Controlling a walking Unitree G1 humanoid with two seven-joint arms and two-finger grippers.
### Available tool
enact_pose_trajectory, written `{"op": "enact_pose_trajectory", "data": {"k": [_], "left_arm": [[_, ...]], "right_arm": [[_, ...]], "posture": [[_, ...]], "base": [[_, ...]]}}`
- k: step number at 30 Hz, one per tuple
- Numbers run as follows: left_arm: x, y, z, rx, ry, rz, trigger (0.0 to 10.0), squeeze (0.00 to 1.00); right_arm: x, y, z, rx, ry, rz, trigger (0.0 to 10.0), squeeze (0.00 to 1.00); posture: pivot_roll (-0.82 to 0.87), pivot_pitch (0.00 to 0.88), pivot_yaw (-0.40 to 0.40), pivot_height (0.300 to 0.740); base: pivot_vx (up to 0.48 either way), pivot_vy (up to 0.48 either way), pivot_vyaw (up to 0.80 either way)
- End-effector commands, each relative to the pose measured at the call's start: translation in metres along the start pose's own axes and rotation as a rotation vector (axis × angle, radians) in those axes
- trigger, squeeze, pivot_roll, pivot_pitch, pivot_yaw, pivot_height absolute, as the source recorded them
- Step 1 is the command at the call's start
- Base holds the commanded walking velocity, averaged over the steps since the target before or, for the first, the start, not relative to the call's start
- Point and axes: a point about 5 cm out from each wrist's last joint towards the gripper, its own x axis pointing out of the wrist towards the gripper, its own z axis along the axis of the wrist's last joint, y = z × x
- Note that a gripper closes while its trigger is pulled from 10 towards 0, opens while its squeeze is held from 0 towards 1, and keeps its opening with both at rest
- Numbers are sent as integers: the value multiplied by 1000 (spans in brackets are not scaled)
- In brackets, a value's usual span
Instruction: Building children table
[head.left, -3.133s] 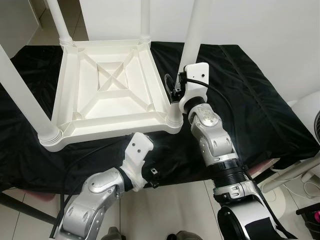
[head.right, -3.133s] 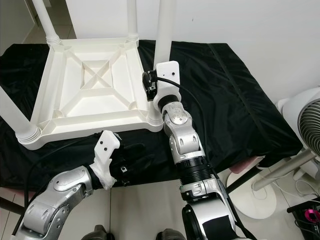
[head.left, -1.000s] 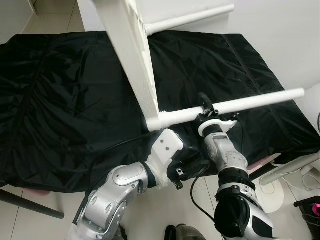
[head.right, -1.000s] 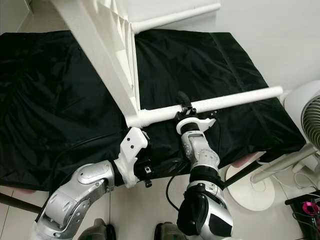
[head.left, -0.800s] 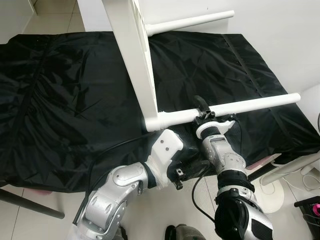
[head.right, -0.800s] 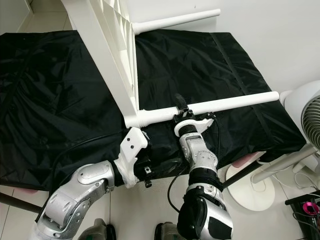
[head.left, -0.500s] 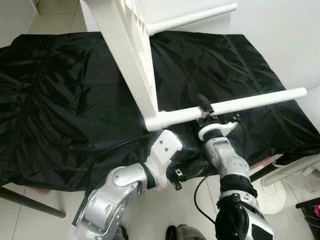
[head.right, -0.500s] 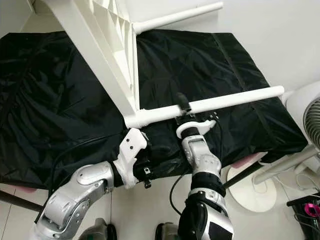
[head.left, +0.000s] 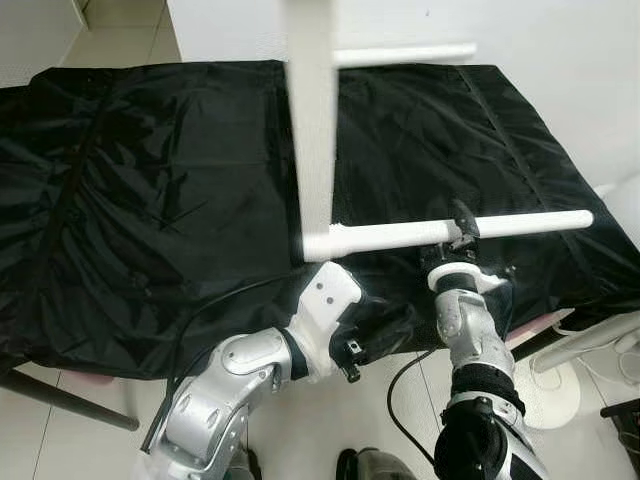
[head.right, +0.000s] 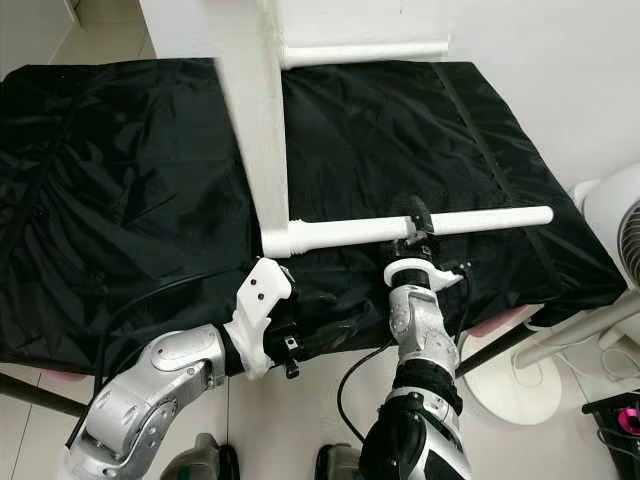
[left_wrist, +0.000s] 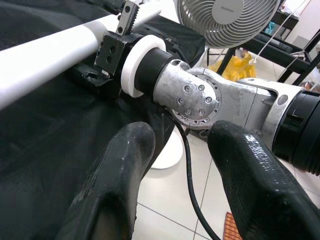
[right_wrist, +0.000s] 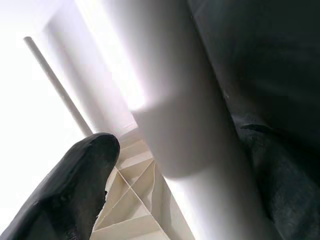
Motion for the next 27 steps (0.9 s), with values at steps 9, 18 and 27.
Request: {"op": "enact_pose_trajectory", "data": {"k": [9,18,27], "left_arm": [[-4,4,1,0,10,69,10000,0],[-6,6,-2,1,26,64,10000,0],[-5,5,-2,2,29,51,10000,0]], "right_arm": [[-22,-3,-28,-18,97,-22,10000,0],[-51,-1,-5,-109,45,-86,10000,0],[-87,5,19,-201,-5,-142,10000,0]], "posture": [[-46,119,3,740],[-79,138,26,740],[-97,148,35,740]], "base": [[0,0,0],[0,0,0],[0,0,0]]}}
